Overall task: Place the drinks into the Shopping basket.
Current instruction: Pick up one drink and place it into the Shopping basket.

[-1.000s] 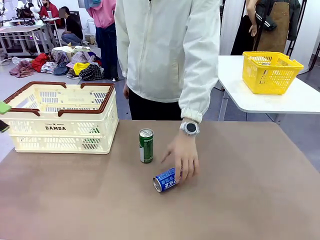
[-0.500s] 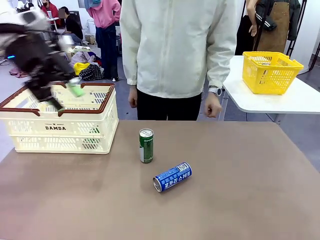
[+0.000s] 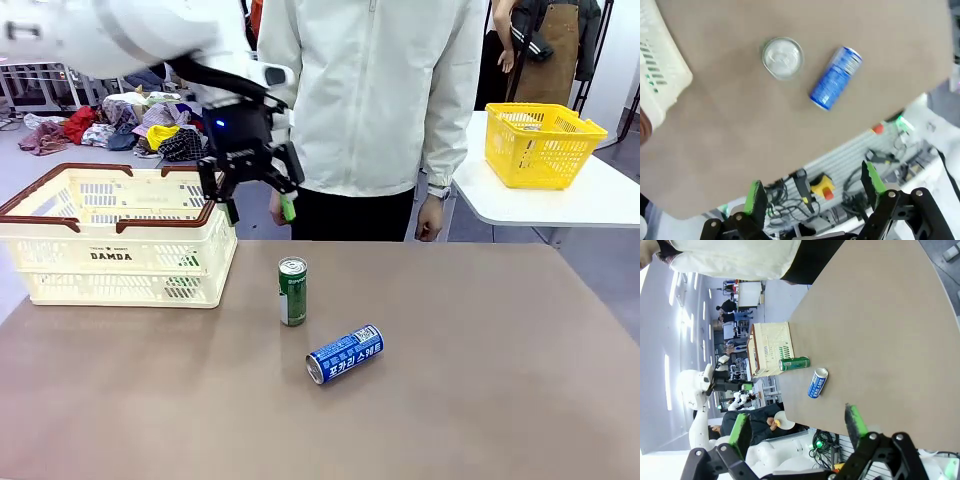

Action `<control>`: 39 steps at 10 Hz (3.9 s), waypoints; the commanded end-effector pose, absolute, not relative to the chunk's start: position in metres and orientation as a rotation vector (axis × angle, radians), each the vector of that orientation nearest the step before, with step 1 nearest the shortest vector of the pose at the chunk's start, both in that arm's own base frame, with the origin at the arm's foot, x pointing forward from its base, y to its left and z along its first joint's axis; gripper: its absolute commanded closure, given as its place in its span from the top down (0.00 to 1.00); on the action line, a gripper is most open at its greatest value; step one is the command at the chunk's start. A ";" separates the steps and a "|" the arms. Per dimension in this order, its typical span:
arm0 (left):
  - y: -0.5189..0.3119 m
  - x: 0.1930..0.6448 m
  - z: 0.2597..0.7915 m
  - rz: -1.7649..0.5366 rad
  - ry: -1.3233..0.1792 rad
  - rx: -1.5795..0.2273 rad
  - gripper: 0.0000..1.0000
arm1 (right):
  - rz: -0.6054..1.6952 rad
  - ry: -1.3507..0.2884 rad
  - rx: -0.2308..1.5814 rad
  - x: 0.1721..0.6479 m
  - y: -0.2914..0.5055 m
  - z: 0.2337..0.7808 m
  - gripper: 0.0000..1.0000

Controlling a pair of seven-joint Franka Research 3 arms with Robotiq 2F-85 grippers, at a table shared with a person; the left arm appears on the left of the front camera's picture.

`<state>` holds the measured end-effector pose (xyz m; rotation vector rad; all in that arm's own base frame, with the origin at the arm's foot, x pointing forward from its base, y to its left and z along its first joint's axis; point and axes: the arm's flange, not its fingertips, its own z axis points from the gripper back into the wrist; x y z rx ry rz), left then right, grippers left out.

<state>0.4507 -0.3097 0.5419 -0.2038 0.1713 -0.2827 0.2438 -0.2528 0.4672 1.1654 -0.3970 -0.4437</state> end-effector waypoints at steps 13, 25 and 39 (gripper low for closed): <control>-0.363 0.485 0.445 -0.061 -0.144 0.048 1.00 | -0.428 -0.411 1.169 0.243 -0.254 0.467 1.00; -0.376 0.500 0.387 -0.078 -0.042 0.013 1.00 | -0.428 -0.411 1.169 0.243 -0.254 0.467 1.00; -0.364 0.493 0.387 -0.074 -0.002 0.048 0.00 | -0.428 -0.411 1.169 0.243 -0.254 0.467 1.00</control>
